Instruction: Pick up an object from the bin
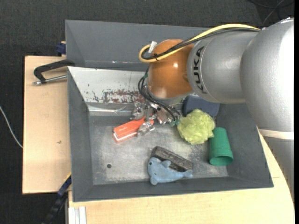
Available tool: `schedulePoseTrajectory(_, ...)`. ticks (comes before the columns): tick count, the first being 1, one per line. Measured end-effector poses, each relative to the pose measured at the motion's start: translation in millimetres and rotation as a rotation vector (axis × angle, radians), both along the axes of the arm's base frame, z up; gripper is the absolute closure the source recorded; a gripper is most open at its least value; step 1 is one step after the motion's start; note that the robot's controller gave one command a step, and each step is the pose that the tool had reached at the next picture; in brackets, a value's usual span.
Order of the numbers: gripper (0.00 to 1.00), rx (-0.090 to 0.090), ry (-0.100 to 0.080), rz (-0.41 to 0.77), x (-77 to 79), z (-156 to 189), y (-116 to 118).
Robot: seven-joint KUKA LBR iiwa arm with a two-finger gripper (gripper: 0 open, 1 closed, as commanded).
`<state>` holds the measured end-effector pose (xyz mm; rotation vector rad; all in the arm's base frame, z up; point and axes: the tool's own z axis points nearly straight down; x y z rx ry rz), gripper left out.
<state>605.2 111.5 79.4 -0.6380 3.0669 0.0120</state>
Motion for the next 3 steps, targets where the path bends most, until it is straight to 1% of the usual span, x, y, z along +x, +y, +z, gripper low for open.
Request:
schedulePoseTrajectory(1,1.0,0.0,0.0,0.0,0.0,0,0)
schedulePoseTrajectory(2,1.0,-0.007,0.004,-0.008,-3.4,51,-3)
schedulePoseTrajectory(3,1.0,-0.007,0.004,-0.009,-3.4,51,-3)
